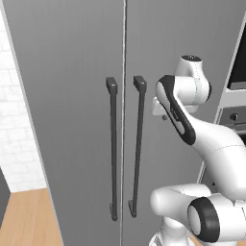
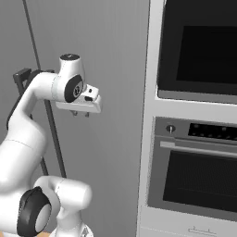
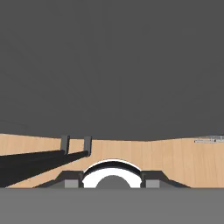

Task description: Take the strawberry from the fridge and place it on top of the pancake, located on the dining counter.

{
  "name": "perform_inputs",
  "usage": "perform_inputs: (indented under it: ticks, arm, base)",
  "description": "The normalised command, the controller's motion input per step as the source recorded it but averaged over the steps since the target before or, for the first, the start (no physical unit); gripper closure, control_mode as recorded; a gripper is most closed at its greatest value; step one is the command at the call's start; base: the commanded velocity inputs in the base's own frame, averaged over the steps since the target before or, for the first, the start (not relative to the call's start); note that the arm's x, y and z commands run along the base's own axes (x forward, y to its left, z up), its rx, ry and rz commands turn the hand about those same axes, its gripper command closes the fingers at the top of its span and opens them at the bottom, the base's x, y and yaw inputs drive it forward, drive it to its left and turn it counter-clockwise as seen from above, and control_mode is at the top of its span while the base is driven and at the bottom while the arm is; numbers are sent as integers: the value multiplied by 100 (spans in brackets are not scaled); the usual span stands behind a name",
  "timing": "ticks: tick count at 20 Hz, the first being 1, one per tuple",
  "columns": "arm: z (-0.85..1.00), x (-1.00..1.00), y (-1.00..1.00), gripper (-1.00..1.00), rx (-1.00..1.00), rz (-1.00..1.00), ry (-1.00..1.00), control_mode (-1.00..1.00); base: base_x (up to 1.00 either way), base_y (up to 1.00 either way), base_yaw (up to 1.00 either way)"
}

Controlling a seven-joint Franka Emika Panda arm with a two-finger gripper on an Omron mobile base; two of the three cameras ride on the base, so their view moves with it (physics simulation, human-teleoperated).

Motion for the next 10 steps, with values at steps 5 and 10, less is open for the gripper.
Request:
perform_inputs:
  ticks: [5,10]
  arm:
    - [0,0,0,-100,0,0,0,100]
    - [0,0,0,-100,0,0,0,100]
  base:
    - [0,0,0]
    - [0,0,0]
